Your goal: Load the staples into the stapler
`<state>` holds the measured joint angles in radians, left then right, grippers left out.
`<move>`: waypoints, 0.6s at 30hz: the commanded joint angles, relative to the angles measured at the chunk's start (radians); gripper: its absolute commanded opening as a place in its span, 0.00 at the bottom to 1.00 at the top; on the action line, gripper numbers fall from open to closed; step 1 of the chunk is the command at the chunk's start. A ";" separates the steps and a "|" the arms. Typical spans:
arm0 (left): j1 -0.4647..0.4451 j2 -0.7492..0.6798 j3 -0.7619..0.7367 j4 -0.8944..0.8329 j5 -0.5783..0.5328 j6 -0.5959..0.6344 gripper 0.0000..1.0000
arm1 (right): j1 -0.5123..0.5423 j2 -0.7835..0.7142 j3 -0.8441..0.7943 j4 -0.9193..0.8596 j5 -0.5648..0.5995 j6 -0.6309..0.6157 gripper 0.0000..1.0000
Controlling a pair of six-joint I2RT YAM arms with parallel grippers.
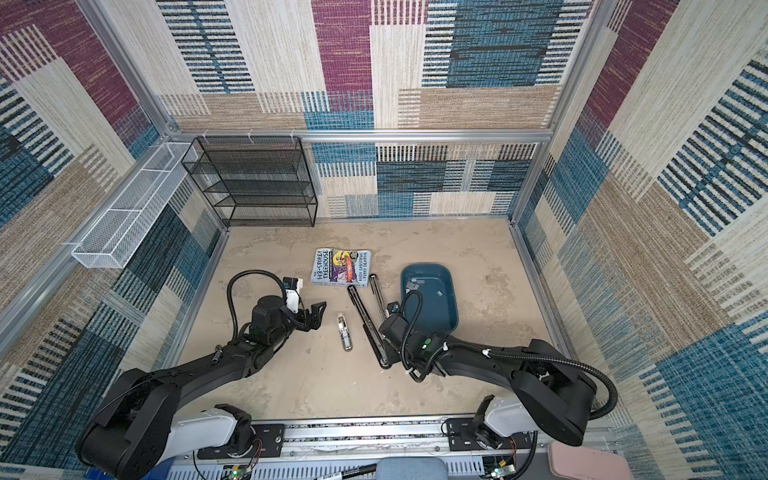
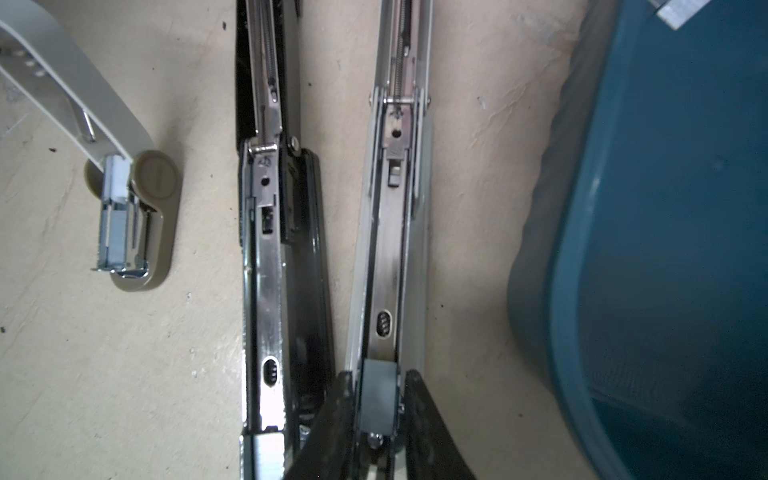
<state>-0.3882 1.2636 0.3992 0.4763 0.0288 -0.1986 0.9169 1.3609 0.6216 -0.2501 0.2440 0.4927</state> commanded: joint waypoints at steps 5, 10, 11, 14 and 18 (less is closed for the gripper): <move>0.000 -0.001 0.001 0.038 -0.008 0.024 0.92 | 0.003 -0.005 0.013 -0.008 0.012 0.003 0.26; 0.000 -0.006 0.000 0.038 -0.008 0.024 0.92 | 0.007 0.015 0.022 -0.006 0.040 -0.019 0.28; -0.001 -0.004 0.000 0.039 -0.009 0.024 0.92 | 0.006 0.016 0.023 -0.011 0.057 -0.021 0.29; -0.001 -0.008 0.000 0.039 0.002 0.027 0.92 | 0.006 0.000 0.050 -0.030 0.098 -0.049 0.30; -0.003 0.012 -0.036 0.146 0.061 -0.007 0.92 | 0.009 -0.074 0.098 -0.022 0.139 -0.099 0.36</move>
<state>-0.3904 1.2610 0.3851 0.5049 0.0372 -0.1993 0.9218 1.3239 0.6952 -0.2935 0.3264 0.4389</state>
